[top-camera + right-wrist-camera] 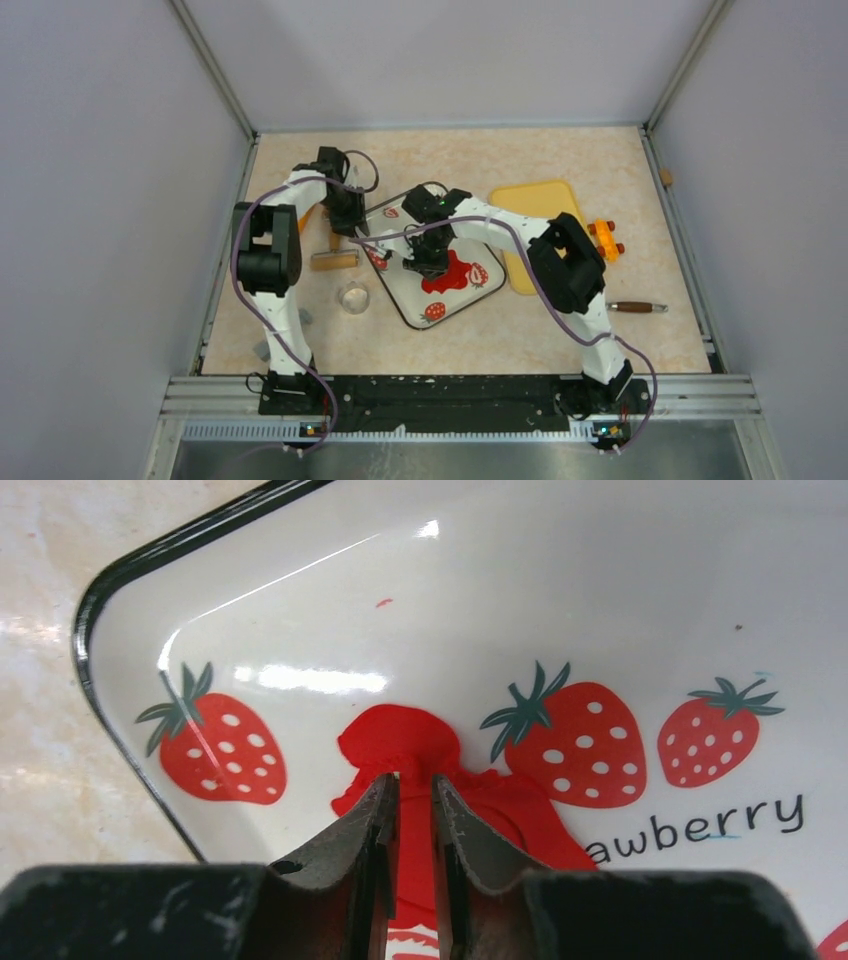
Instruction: Roll out the dumpling wrappers from the dough
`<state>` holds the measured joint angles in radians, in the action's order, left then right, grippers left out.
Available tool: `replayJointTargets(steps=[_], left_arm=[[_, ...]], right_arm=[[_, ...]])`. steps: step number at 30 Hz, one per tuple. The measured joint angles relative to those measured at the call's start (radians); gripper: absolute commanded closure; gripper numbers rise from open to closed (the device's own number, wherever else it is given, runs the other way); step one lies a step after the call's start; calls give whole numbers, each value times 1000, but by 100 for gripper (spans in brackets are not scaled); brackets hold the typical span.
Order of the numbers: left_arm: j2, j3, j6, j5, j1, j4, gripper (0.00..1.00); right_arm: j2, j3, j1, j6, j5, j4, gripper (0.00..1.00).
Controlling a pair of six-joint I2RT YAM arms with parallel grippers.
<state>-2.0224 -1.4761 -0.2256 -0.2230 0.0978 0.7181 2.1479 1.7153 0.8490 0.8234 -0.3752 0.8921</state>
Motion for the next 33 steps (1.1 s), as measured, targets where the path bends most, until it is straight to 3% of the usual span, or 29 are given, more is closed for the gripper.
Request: replayJointTargets(steps=[4, 11, 14, 19, 28, 33], left_arm=[[-4, -1, 0, 0, 2, 1, 55], [-5, -2, 4, 0, 2, 1, 53], [-5, -2, 4, 4, 2, 1, 48], [-5, -2, 0, 4, 2, 0, 50], [-5, -2, -1, 3, 2, 1, 62], [-5, -2, 0, 5, 2, 1, 65]], right_arm=[[-28, 0, 0, -10, -25, 38, 77], [-61, -6, 0, -16, -52, 52, 37], [-120, -101, 0, 27, -53, -25, 21], [-229, -270, 0, 117, -55, -145, 22], [-122, -174, 0, 172, -65, -188, 26], [-57, -166, 0, 184, -68, -161, 35]])
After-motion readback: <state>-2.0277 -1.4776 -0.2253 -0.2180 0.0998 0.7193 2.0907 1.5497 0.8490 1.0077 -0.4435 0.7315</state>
